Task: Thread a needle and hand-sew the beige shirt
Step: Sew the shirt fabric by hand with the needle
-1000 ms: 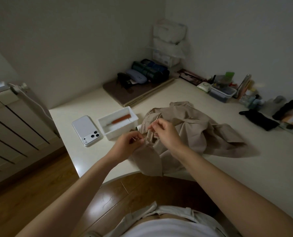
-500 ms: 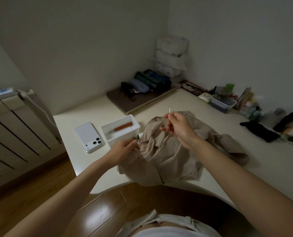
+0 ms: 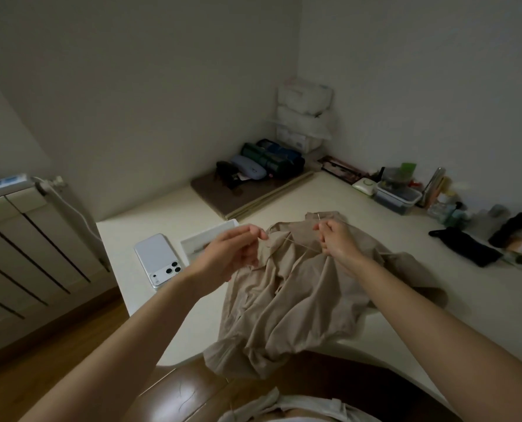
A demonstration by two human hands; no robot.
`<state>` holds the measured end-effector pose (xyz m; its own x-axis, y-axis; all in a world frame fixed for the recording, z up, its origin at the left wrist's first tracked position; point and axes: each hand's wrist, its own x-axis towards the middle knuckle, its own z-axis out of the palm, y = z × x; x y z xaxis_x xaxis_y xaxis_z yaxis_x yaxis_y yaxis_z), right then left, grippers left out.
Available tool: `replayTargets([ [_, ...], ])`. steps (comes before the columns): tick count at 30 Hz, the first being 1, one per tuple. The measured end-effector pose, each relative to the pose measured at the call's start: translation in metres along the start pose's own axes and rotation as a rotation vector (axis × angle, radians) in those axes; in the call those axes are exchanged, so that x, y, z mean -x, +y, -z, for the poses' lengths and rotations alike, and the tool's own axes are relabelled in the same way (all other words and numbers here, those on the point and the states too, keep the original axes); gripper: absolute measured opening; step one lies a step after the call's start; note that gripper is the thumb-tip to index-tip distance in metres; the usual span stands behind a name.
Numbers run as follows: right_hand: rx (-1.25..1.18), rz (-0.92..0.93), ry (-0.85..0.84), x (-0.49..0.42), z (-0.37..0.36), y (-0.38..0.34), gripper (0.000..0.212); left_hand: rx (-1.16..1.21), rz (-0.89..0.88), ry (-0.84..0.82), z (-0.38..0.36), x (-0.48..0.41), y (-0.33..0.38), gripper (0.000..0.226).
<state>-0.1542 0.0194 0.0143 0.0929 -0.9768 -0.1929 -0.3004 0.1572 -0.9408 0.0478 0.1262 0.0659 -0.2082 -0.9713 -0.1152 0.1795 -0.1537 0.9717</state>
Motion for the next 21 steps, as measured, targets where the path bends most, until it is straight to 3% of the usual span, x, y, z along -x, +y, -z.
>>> replayTargets([
  [4,0.165,-0.016,0.048,0.003,-0.004,0.021,0.027,0.108,-0.065,0.061,0.003,-0.005,0.009,0.016],
  [7,0.147,0.018,0.061,0.010,-0.012,0.024,0.026,0.019,-0.083,0.099,0.005,-0.010,0.008,0.020],
  [12,-0.135,0.029,-0.196,0.042,-0.032,-0.006,0.021,-0.331,-0.084,0.137,0.006,-0.017,-0.001,0.025],
  [16,-0.324,0.032,-0.445,0.065,-0.052,-0.018,0.016,-0.432,-0.118,0.169,0.003,-0.021,-0.004,0.022],
  [21,-0.248,0.014,-0.430,0.074,-0.067,-0.019,0.015,-0.473,-0.134,0.178,0.003,-0.023,-0.004,0.021],
])
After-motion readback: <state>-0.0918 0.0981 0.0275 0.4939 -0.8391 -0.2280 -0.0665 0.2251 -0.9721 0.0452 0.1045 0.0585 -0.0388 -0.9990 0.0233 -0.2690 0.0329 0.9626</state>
